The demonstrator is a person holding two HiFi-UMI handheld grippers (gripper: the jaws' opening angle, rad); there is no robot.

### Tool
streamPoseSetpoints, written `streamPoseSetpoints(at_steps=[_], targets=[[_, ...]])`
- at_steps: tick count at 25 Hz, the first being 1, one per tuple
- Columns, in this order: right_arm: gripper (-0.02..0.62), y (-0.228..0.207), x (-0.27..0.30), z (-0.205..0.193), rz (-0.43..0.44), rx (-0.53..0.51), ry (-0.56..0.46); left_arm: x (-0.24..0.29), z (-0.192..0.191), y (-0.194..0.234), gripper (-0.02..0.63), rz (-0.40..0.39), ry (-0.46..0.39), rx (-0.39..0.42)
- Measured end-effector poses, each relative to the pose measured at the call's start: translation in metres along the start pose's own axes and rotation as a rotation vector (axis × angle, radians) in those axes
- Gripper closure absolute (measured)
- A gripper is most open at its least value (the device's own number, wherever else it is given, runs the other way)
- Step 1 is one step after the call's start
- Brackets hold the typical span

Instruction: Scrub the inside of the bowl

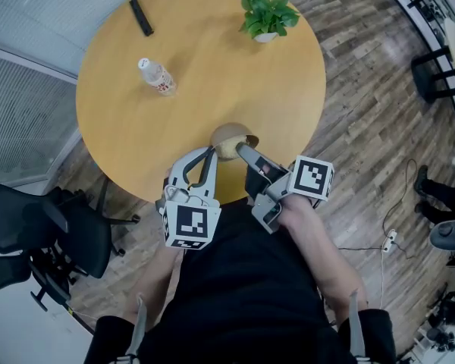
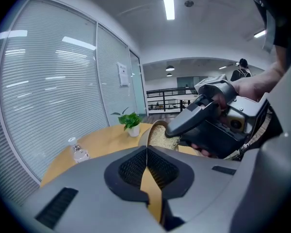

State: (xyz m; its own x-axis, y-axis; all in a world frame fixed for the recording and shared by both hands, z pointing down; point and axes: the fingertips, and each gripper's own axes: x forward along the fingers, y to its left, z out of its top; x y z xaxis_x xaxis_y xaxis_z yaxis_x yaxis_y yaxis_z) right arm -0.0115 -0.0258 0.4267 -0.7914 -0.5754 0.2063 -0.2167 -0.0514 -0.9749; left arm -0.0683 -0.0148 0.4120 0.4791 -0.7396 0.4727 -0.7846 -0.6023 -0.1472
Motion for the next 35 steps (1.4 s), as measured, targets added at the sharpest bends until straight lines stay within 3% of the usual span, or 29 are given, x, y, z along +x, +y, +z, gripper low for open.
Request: streamPoseSetpoints(at_steps=[3, 6, 9, 14, 17, 23, 26, 28, 31, 35], targets=[[0.546, 0.010, 0.004, -0.005, -0.013, -0.107, 0.046, -0.001, 0.001, 0.000, 0.592, -0.007, -0.002, -0.007], [0.545, 0.004, 0.002, -0.007, -0.105, -0.329, 0.122, 0.000, 0.002, -0.001, 0.592, -0.023, 0.008, -0.007], [0.545, 0.000, 0.005, -0.012, -0.191, -0.651, 0.217, 0.002, 0.001, -0.003, 0.592, -0.041, 0.024, 0.007], [0.545, -0.006, 0.006, -0.024, -0.335, -1.316, 0.420, 0.003, -0.005, -0.014, 0.591, -0.084, 0.056, -0.033], [0.546, -0.011, 0.007, -0.032, -0.331, -1.504, 0.480, 0.005, -0.013, -0.015, 0.591, -0.120, 0.082, -0.162], [0.545, -0.022, -0.003, -0.056, -0.276, -1.846, 0.659, 0.007, -0.032, 0.000, 0.591, -0.170, 0.103, -0.571], [0.545, -0.033, -0.012, -0.062, -0.291, -2.000, 0.739, 0.006, -0.041, 0.013, 0.591, -0.178, 0.104, -0.749], [0.545, -0.041, -0.017, -0.056, -0.329, -2.112, 0.783, 0.007, -0.046, 0.014, 0.591, -0.194, 0.115, -0.819], [0.545, -0.054, -0.022, -0.040, -0.384, -2.342, 0.861, 0.011, -0.055, 0.006, 0.587, -0.227, 0.158, -0.864], [0.546, -0.055, -0.023, -0.029, -0.307, -2.508, 0.903, 0.014, -0.063, -0.005, 0.586, -0.252, 0.197, -0.897]])
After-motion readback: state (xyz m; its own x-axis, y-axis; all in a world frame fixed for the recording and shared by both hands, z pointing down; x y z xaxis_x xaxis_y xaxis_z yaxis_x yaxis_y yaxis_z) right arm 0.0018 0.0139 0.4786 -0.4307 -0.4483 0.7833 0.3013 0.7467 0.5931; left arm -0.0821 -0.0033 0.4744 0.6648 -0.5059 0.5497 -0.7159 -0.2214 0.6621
